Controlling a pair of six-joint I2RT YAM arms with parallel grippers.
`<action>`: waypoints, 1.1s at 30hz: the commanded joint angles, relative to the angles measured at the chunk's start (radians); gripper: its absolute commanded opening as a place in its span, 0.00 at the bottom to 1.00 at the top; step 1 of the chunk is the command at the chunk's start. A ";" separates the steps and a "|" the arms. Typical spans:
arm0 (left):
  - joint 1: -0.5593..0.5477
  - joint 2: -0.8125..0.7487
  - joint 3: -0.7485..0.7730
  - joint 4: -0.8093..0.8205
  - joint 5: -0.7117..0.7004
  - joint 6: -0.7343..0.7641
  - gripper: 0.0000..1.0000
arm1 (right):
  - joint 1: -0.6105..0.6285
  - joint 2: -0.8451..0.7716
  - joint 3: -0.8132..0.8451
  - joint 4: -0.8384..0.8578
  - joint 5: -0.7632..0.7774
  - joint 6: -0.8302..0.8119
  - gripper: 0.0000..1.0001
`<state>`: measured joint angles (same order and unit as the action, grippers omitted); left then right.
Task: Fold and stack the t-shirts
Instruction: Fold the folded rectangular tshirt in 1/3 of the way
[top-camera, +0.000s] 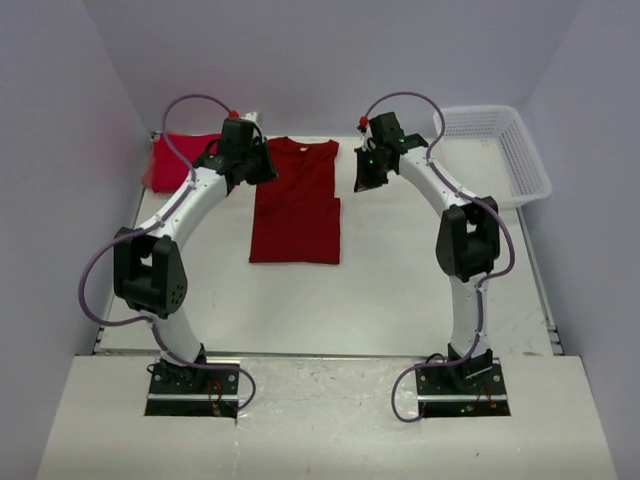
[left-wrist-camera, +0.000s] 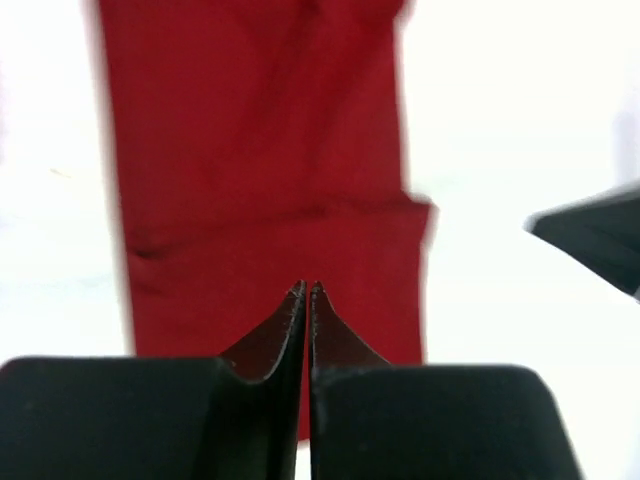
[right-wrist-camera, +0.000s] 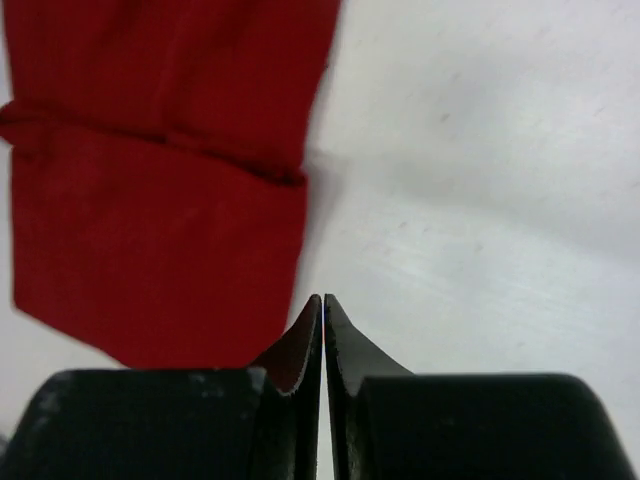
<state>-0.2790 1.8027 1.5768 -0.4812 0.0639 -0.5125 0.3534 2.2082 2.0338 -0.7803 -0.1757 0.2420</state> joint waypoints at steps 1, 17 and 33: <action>-0.012 -0.023 -0.139 0.081 0.289 -0.004 0.00 | 0.018 -0.190 -0.281 0.189 -0.238 0.120 0.00; 0.038 0.093 -0.172 0.017 0.111 -0.006 0.00 | 0.094 -0.114 -0.380 0.276 -0.458 0.195 0.00; 0.035 0.018 -0.402 0.006 -0.055 -0.052 0.00 | 0.208 -0.024 -0.365 0.167 -0.187 0.229 0.00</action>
<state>-0.2466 1.8591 1.1912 -0.4736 0.0586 -0.5423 0.5632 2.1876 1.6577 -0.5777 -0.4515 0.4450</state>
